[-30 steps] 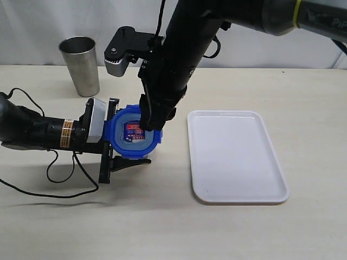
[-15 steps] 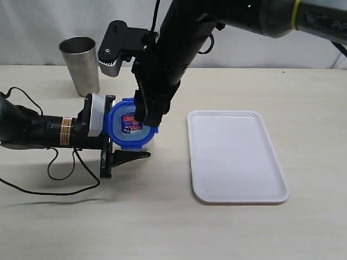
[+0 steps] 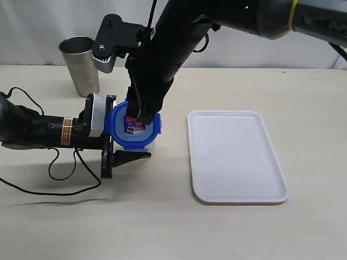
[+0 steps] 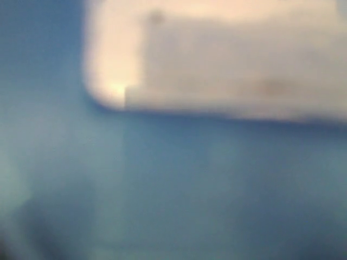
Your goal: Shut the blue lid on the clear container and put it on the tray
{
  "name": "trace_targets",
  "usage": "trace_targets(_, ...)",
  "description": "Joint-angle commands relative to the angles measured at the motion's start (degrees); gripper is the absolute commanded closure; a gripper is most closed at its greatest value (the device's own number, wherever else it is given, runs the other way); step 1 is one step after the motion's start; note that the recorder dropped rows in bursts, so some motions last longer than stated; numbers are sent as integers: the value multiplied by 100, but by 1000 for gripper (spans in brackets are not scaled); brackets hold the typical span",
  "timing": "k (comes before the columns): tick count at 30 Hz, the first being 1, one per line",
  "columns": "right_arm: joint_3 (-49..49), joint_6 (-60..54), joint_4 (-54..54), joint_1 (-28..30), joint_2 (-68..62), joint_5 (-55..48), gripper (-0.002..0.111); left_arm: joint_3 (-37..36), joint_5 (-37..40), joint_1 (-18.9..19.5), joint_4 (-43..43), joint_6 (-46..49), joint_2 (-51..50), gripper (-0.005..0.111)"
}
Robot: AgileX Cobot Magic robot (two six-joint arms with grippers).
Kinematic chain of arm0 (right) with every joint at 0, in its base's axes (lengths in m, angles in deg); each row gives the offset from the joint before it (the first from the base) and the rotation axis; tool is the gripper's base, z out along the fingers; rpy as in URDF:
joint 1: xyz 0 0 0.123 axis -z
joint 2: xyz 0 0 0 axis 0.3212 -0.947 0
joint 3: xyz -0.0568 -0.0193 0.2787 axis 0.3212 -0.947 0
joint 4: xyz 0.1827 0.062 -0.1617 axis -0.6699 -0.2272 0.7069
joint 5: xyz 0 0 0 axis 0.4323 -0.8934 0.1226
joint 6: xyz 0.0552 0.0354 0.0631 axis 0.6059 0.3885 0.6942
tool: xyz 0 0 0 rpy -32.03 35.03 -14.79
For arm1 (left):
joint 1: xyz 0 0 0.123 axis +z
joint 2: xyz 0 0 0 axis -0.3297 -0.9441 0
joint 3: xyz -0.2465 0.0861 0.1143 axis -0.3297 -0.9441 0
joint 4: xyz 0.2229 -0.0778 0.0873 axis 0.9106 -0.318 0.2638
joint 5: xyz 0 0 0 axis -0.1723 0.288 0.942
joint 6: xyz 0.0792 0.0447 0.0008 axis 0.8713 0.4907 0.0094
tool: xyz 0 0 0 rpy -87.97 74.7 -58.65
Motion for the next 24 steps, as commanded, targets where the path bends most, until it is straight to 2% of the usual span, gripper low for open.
trace_targets(1, -79, -18, 207, 33, -200, -629, 60, -11, -80, -66, 341, -62, -1, 107)
trace_targets(7, -79, -29, 5, 33, -371, -813, 60, -11, -80, -66, 378, -60, -1, 107)
trace_targets(12, -79, 45, -145, 33, -424, -968, 73, -11, -80, -66, 378, -60, -1, 107)
trace_targets(24, -79, 265, -8, 33, -733, -1152, 73, -11, -80, -66, 405, -303, -1, 107)
